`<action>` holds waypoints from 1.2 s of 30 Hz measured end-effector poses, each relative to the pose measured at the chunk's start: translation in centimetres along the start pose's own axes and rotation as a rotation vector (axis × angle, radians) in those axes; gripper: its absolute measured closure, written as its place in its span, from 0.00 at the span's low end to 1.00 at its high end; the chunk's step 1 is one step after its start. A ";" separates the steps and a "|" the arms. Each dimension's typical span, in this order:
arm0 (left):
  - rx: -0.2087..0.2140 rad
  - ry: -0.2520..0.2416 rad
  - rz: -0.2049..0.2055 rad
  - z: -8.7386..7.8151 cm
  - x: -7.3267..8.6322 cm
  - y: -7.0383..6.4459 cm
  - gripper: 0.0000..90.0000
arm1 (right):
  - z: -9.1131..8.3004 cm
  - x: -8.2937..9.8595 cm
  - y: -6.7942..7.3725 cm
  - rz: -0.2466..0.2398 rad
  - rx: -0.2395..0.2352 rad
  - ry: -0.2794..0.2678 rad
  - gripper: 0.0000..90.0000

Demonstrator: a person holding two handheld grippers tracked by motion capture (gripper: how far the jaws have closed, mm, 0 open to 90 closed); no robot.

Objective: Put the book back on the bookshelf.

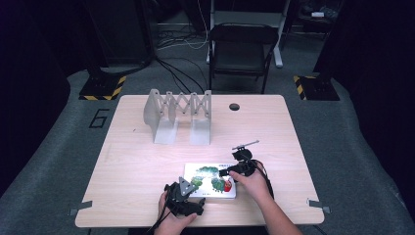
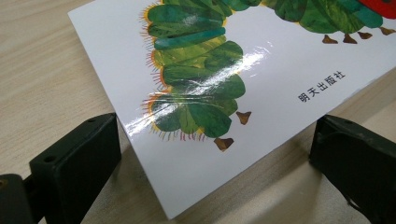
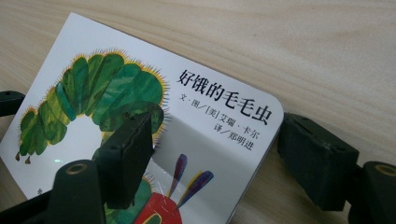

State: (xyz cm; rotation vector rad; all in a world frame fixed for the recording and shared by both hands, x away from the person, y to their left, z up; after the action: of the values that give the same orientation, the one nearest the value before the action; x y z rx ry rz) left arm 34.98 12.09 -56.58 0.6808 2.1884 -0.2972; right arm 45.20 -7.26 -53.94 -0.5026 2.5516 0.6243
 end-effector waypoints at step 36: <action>-0.001 -0.001 0.005 0.0 0.0 0.2 0.02 | -0.3 0.3 0.4 0.020 0.009 -0.013 0.36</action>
State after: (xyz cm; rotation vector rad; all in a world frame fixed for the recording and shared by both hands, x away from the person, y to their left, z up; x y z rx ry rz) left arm 35.16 12.26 -56.56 0.6851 2.1852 -0.2934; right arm 44.65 -7.18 -53.73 -0.4686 2.5495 0.6212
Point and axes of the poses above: each handheld gripper's, and its own axes: z roughly forward along the jaws, x roughly out of its underside, y roughly to its left, the point moved 5 cm from there along z, roughly forward along the jaws, and after that the axes turned 4 degrees about -y, right-handed, at the moved point
